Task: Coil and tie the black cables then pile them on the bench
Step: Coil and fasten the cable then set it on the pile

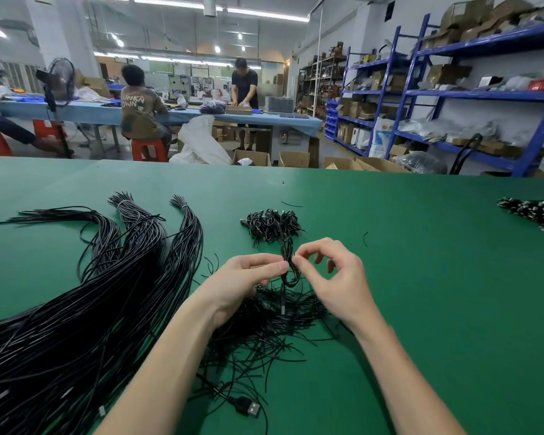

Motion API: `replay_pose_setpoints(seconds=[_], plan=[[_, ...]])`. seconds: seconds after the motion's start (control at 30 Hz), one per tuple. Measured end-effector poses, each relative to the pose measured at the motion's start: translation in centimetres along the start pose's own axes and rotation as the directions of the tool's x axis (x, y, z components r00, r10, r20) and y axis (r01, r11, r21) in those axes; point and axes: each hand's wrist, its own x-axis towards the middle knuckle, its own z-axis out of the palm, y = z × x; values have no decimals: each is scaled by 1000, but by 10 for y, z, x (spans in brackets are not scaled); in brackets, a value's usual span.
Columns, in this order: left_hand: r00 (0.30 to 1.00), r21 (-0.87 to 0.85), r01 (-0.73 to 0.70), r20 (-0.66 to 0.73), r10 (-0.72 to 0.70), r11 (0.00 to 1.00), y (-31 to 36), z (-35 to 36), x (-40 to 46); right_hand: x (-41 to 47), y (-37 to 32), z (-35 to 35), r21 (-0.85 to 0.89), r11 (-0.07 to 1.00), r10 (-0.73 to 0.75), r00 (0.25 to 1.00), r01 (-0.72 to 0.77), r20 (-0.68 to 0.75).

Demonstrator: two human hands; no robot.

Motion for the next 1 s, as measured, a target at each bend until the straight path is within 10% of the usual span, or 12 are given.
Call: replay_pose_setpoints(seconds=[0.13,0.23,0.37,0.4,0.53,0.67,0.87,1.0], plan=[[993,-35,-100,-72,98,994,0,1,0,2,-6,-1,-78,997,1,1000,-4,-30],[948,101,-276,-134,288,956,-2,3,0,5,-11,3,104,945,311,950,-309,-9],[855,414,-412,-131,501,811,-6,3,1,9,-14,-2,540,217,664,528,-813,529],[888,359,-374,-126,441,855,-5,3,0,8,-12,-5,524,206,637,520,-826,569],[999,12,-48,4,48,999,3,-4,-2,12,-15,-25,313,682,511,737,-661,443],[985,-102,74,161,-57,992,4,-5,-3,12,-15,-34,267,875,275,869,-403,411],[974,-126,110,212,-81,986,5,-4,-5,14,-15,-30,238,926,214,925,-294,313],[991,-145,-45,117,62,988,3,1,-4,13,-16,-18,424,685,451,801,-593,393]])
